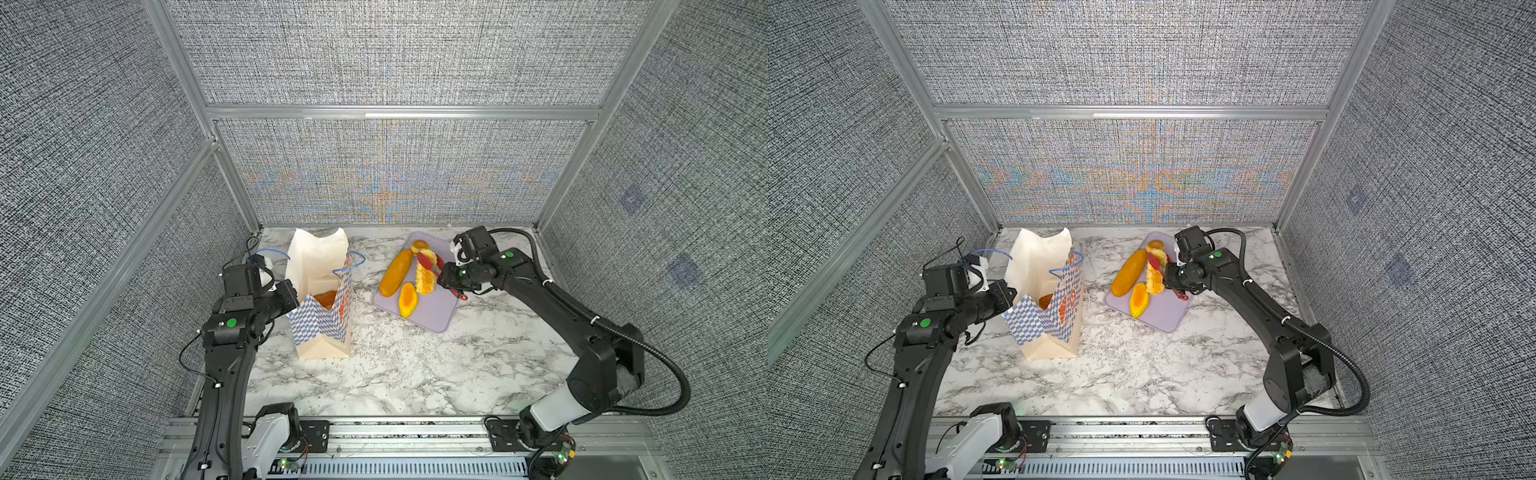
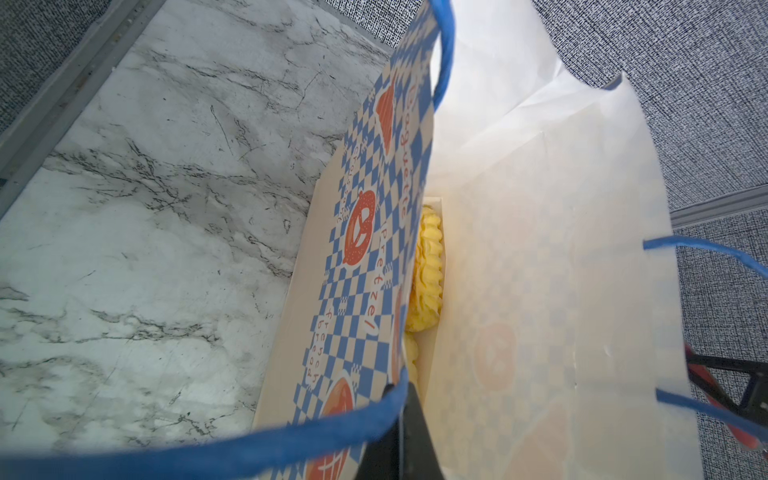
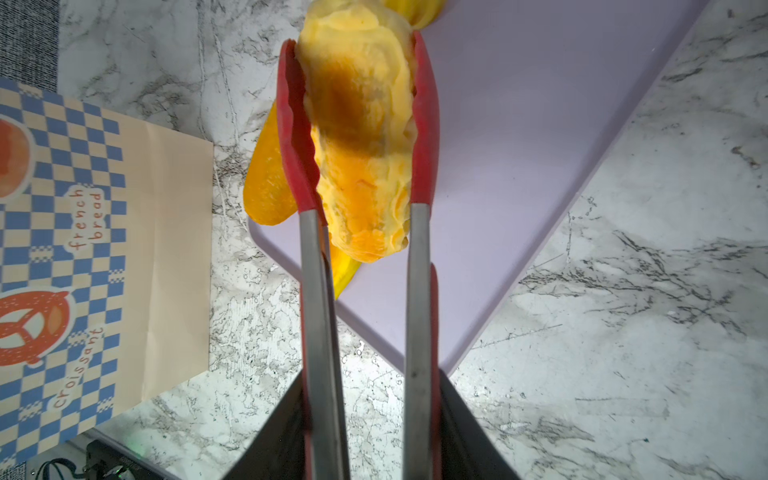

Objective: Place the fake bread into the paper bag

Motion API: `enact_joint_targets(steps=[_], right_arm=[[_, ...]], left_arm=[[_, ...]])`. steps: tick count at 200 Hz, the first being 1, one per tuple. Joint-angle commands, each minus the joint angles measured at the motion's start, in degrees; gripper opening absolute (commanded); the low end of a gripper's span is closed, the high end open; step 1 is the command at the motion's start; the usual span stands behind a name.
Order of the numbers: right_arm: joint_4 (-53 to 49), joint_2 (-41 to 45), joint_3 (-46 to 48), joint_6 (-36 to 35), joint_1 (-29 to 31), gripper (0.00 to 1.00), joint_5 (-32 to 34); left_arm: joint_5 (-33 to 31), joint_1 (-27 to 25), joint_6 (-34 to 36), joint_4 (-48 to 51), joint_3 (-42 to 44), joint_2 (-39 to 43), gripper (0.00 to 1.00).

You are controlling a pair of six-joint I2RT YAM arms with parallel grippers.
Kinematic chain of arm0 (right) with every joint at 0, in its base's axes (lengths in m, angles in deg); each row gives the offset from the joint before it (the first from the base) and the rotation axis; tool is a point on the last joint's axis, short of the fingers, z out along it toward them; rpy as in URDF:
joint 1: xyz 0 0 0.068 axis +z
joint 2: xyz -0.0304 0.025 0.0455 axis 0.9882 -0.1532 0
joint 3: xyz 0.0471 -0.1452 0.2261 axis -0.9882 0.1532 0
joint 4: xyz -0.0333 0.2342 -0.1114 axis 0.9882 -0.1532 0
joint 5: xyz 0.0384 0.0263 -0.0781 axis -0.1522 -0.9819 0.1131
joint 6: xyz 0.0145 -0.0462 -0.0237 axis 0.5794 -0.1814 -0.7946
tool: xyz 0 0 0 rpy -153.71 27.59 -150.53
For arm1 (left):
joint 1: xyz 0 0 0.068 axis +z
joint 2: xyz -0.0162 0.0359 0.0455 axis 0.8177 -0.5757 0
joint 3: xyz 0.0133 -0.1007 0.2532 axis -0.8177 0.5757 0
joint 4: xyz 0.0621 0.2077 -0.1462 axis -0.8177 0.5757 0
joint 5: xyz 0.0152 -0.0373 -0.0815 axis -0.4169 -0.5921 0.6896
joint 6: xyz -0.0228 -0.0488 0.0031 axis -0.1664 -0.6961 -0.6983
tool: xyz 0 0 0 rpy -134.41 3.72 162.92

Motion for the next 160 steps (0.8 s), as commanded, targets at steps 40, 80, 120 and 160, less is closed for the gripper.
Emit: enact_joint_targets(steps=[40,80,120,160], right_arm=[[2.52,1.66,-2.17,1.53,-0.08,0.44,-5.41],[6.47,2.06,-2.12,3.38,-0.52,0.44,-10.25],[8.0,2.01,-3.78,5.24,-0.84,0.44,-13.22],[10.55,2.15,-5.46,7.38,-0.96,0.44,-15.2]], left_arm=[[0.23,0.06,0.08,-0.81,-0.46,-0.32,0.04],[0.52,0.1,0.1,-0.79,-0.55,-0.43,0.04],[0.51,0.07,0.08,-0.82,-0.56,-0.38,0.04],[0.5,0.06,0.08,-0.84,-0.46,-0.37,0.04]])
